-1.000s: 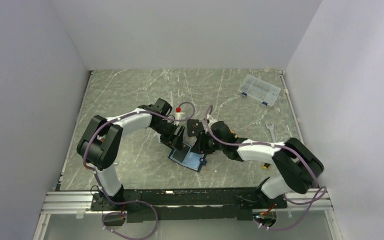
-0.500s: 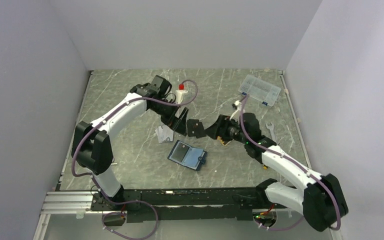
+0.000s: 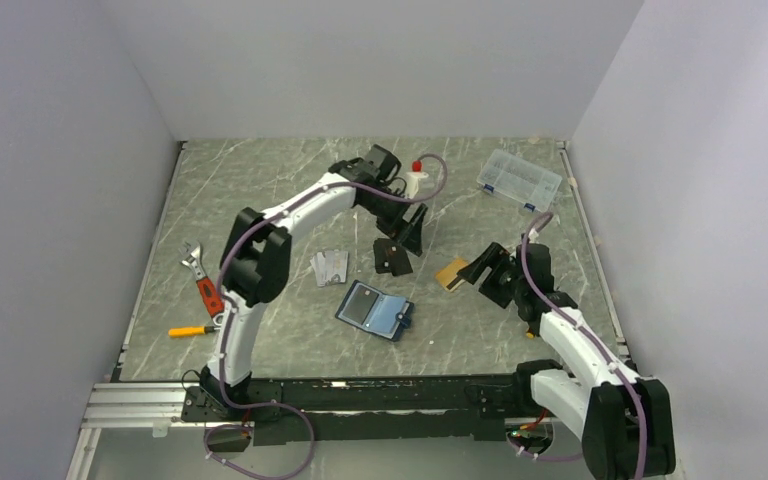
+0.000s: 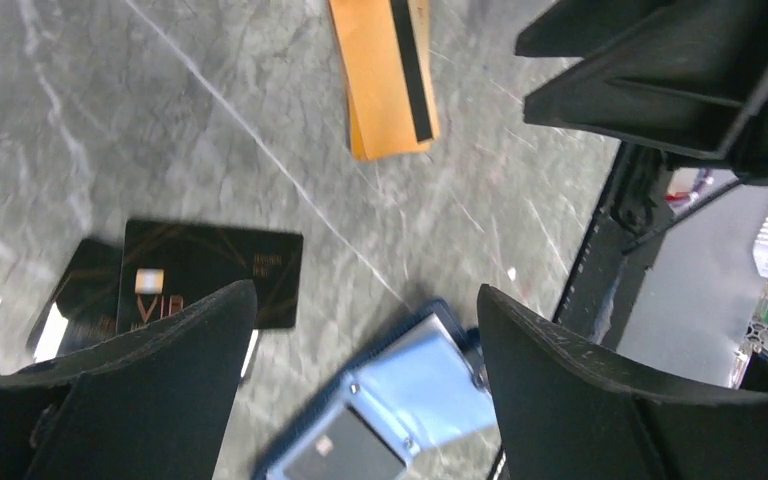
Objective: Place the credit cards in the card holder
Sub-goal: Pick up the credit card from the center of the board.
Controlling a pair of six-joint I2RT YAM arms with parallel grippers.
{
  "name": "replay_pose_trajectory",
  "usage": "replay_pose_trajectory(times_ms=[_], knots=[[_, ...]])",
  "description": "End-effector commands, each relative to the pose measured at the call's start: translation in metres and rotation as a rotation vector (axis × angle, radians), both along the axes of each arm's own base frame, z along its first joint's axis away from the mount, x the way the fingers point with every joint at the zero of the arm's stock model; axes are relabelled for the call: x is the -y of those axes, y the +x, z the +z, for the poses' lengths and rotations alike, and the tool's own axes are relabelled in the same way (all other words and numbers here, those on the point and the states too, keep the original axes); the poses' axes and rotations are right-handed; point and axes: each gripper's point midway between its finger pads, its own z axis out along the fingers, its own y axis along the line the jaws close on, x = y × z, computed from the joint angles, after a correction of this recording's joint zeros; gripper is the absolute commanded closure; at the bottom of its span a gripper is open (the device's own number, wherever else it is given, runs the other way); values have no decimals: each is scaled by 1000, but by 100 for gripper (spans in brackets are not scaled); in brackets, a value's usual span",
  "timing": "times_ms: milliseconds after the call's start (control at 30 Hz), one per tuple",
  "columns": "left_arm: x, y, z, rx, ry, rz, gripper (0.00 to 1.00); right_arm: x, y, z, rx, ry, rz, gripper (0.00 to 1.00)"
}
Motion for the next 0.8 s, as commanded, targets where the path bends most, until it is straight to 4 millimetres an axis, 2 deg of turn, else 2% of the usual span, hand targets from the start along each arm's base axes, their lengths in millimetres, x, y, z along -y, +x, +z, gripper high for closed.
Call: replay_pose_trajectory(times_ms=[0, 67, 167, 267, 400, 533, 767], knots=[[42, 19, 1, 80, -71, 0, 16, 10, 5, -13, -24, 54, -103, 25], [49, 30, -9, 76, -66, 46, 23, 10, 8, -18, -24, 85, -117, 28], [57, 46, -27, 67, -56, 108, 39, 10, 14, -26, -34, 114, -134, 31], [65, 52, -39, 47, -71, 137, 45, 11, 22, -34, -49, 116, -147, 33], [74, 51, -43, 7, -112, 147, 49, 11, 34, -40, -58, 116, -143, 35], [77, 49, -44, -18, -140, 155, 48, 6, 45, -44, -73, 129, -118, 36], [71, 38, -53, -60, -130, 172, 50, -6, 53, -45, -82, 195, -80, 38]])
